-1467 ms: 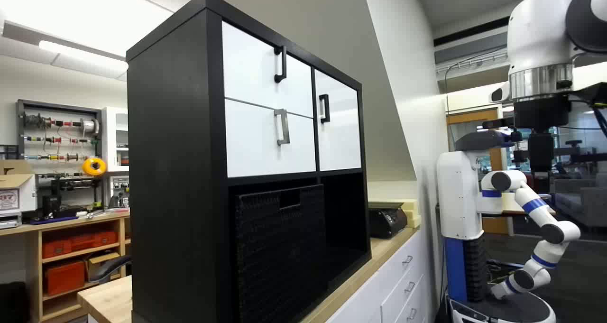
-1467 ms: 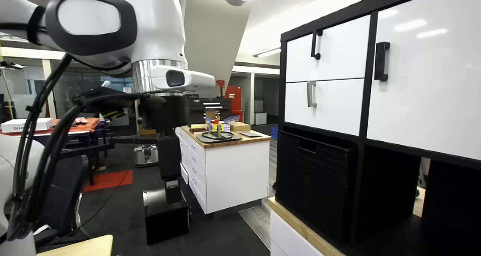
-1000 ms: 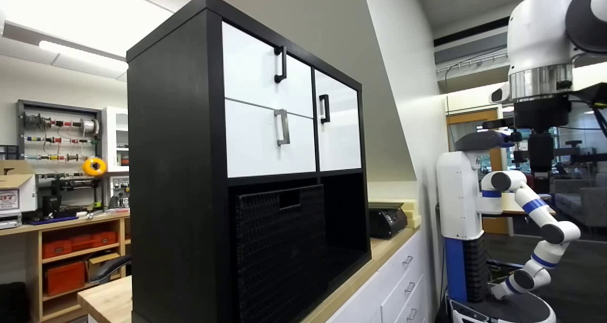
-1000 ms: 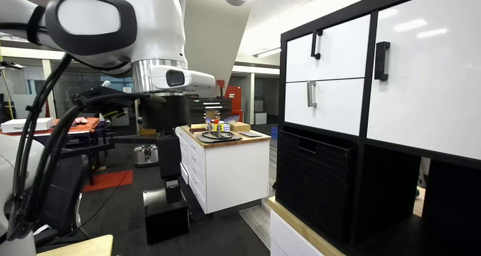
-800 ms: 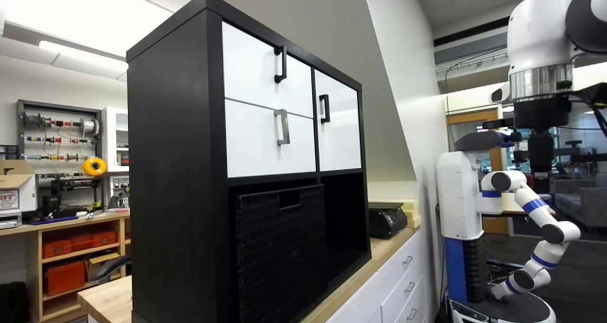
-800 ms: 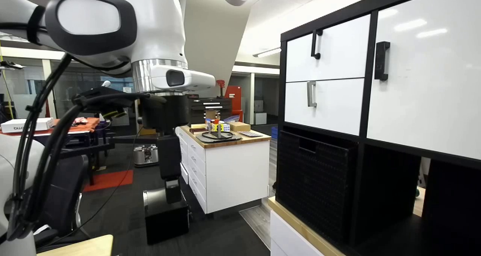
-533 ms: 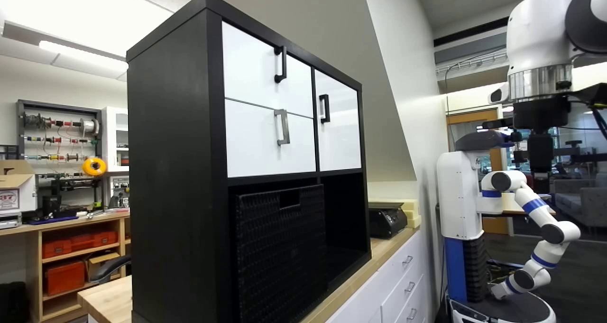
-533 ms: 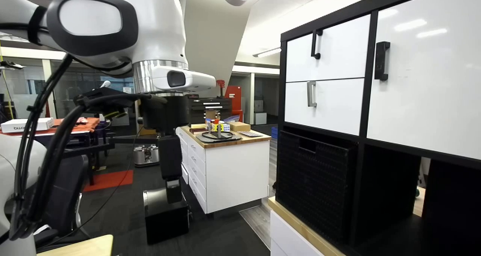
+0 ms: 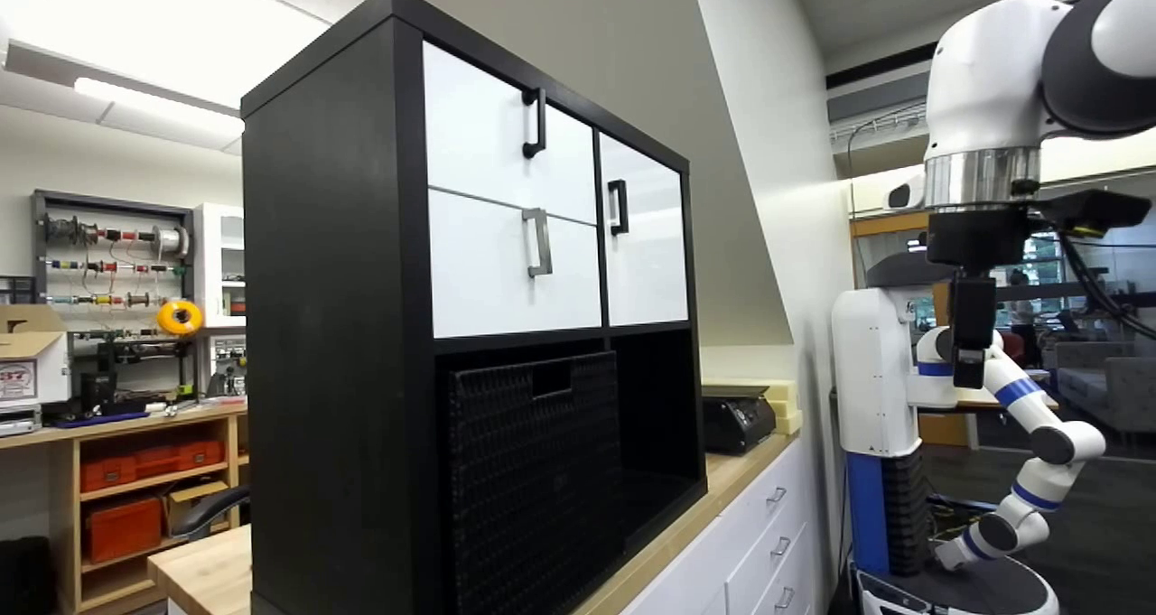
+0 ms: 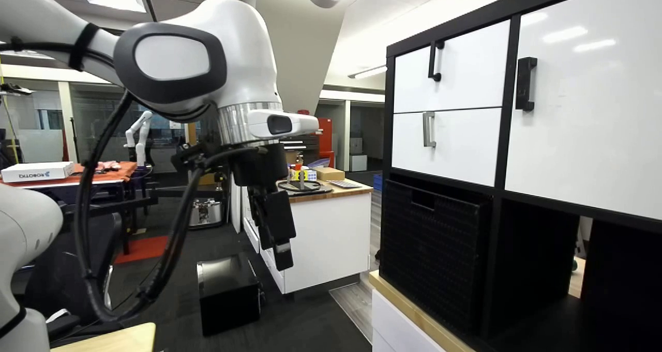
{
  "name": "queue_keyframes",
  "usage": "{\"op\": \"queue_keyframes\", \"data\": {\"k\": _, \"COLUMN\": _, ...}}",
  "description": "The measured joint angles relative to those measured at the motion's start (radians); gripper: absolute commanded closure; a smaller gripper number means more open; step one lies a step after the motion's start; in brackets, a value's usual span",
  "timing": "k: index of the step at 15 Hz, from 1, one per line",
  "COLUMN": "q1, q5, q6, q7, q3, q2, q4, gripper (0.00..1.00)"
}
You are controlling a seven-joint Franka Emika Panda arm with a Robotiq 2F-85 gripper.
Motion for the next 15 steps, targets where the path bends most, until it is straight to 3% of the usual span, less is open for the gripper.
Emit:
{"op": "queue_keyframes", "data": {"k": 7, "q1": 0.067, "q5": 0.016, "q6": 0.217, "q7": -0.064, "q3": 0.004, "q2": 0.296, "q4": 0.113, "gripper": 0.0}}
{"op": "queue_keyframes", "data": {"k": 15, "q1": 0.106, "q5": 0.07, "q6": 0.332, "q7": -0.201, "q3": 0.029, "q2": 0.562, "q4": 0.338, "gripper": 0.0}}
